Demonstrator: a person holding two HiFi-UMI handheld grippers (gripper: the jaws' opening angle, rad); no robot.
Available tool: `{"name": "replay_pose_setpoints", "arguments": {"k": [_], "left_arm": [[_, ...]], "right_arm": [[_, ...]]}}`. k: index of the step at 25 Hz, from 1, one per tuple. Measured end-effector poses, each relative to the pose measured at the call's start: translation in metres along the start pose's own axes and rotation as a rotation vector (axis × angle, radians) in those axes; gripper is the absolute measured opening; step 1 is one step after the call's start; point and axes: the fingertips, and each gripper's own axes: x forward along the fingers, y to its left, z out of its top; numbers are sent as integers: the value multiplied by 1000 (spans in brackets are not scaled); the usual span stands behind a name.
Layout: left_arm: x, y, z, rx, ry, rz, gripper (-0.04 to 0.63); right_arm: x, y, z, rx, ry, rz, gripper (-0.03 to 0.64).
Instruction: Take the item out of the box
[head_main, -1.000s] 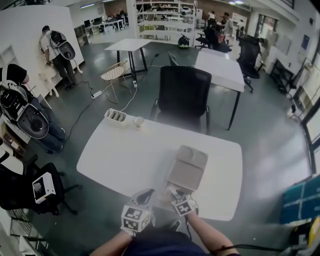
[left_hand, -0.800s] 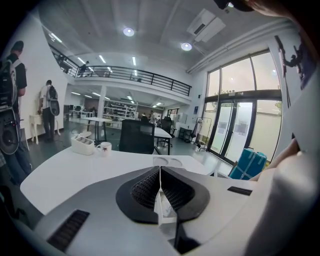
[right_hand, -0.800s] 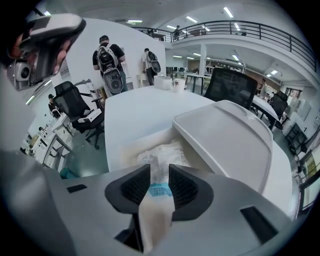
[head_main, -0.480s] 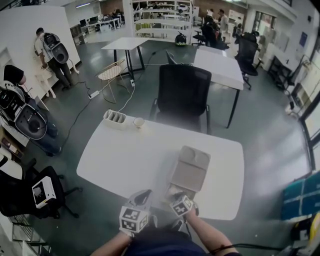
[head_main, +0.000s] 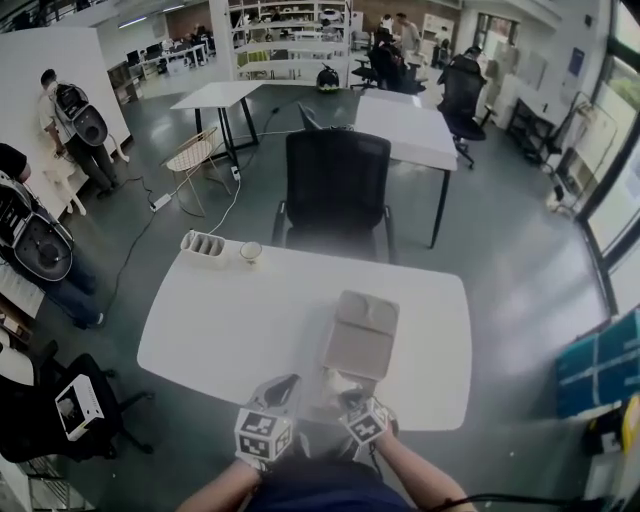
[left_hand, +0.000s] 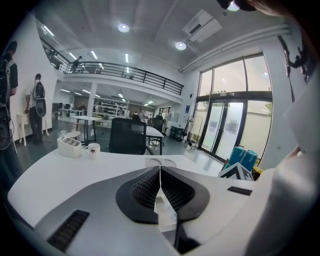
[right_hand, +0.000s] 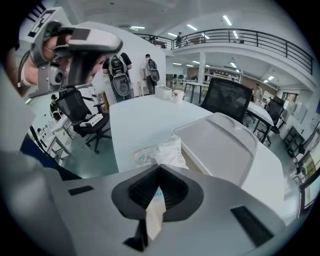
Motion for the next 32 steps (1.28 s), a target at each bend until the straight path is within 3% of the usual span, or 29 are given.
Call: {"name": "replay_pose_setpoints", "arguments": {"k": [5,21,32], "left_arm": [[13,-5,7,12,-9,-33,32],[38,-28,60,55,-82,-111,32],[40,-47,84,81,-117,-150,32]], "right_arm": [[-39,-6,12,69,-93,-22,17],[-191,-81,94,222,-499,-291,15],[-277,-130,97,297,-691,-476,15]]}}
